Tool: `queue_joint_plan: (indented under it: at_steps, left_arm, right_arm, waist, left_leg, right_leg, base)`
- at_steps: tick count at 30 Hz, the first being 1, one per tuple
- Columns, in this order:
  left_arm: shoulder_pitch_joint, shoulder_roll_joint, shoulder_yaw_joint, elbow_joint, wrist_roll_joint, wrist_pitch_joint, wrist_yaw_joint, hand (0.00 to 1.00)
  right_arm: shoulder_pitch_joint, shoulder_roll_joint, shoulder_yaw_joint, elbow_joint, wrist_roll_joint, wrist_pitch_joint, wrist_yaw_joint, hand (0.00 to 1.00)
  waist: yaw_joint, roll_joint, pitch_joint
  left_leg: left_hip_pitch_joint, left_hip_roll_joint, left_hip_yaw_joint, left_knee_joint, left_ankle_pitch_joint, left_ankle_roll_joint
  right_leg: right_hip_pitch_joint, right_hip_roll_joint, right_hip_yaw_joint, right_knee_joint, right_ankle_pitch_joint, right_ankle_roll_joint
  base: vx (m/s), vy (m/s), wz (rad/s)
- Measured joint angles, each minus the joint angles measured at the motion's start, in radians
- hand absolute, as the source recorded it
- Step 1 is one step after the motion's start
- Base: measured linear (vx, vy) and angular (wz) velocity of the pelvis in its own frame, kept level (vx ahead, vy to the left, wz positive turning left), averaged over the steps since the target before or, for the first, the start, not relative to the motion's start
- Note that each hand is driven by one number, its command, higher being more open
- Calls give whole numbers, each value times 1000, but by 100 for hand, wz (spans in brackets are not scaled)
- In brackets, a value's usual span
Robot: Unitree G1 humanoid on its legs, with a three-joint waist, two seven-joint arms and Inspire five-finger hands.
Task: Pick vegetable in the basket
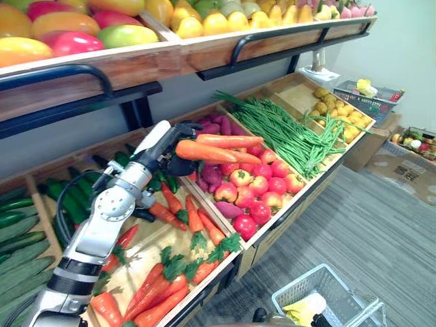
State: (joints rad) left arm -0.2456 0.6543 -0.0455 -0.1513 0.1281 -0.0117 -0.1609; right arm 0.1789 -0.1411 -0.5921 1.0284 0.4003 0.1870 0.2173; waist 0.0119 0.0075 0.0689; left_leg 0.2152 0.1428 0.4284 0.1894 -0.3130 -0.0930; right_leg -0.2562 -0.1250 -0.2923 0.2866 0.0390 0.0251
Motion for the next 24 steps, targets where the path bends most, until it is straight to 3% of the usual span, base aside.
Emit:
queue_joint_plan:
  at_steps: [2,3,4,5,6,7,9,11,13,20,24]
  left_arm:
    - [35,0,32,1,5,17,-3,0]
    - [42,0,33,1,11,24,-4,0]
    - [57,0,33,1,22,23,-9,0]
    - [68,-1,33,-3,22,16,-20,0]
    - [71,-1,33,-5,22,12,-22,0]
    - [76,-1,35,-8,21,11,-27,0]
    - [88,1,38,-20,21,11,-32,0]
    - [116,1,55,-65,21,7,-32,0]
    - [154,1,54,-88,21,1,-34,0]
    - [164,-36,49,-149,21,1,-40,0]
    - [164,-35,36,-210,21,-2,-40,0]
  right_arm:
    - [-18,-40,52,24,12,-2,-12,0]
    - [-20,-55,67,25,19,1,-13,0]
    - [-28,-78,70,25,34,11,-19,0]
    - [-36,-102,65,16,37,13,-29,0]
    - [-39,-115,62,0,40,14,-34,0]
    - [-44,-142,61,-39,64,25,-41,0]
    - [-43,-165,61,-116,85,36,-41,0]
    - [-48,-198,61,-178,114,43,-41,0]
    - [-48,-259,60,-239,118,45,-41,0]
    - [-55,-454,12,-579,120,53,-48,0]
    - [-56,-471,-50,-735,120,55,-48,0]
  waist:
    - [9,14,-9]
    - [12,13,-9]
    - [15,-1,-3]
    - [17,-1,-3]
    - [19,3,-3]
    - [21,12,-7]
    - [21,3,-20]
    - [12,-34,-19]
    - [12,-46,-29]
    - [13,-23,-42]
    - [14,-20,-44]
  left_leg:
    - [-27,4,-1,2,69,10]
    - [-29,-1,-4,12,83,14]
    - [-46,-3,-19,58,65,21]
    - [-57,-27,-51,6,34,27]
    - [-62,-36,-58,-49,47,35]
    - [-75,-35,-60,-97,105,23]
    - [-75,-41,-55,-94,106,31]
    - [-76,-50,-57,-94,106,31]
    - [-75,-54,-60,-91,106,32]
    - [-80,-55,-60,-75,108,35]
    - [-85,-38,-52,-48,93,27]
  right_leg:
    - [73,48,16,-228,113,-13]
    - [99,49,21,-278,135,-13]
    - [139,36,34,-344,165,-15]
    - [158,28,44,-377,185,-10]
    - [157,27,49,-378,189,-5]
    - [154,36,63,-378,193,1]
    - [154,31,74,-380,196,8]
    - [153,21,74,-384,201,15]
    - [154,17,74,-384,203,17]
    - [157,10,72,-380,211,22]
    - [163,19,73,-383,208,20]
  base:
    - [145,-107,-30]
    - [103,-103,-22]
    - [37,-45,-18]
    - [2,-10,-21]
    - [-66,65,-31]
    - [-57,63,-43]
    - [-52,48,-19]
    - [-82,22,7]
    - [-71,-8,2]
    - [-80,-21,1]
    - [-84,-33,-5]
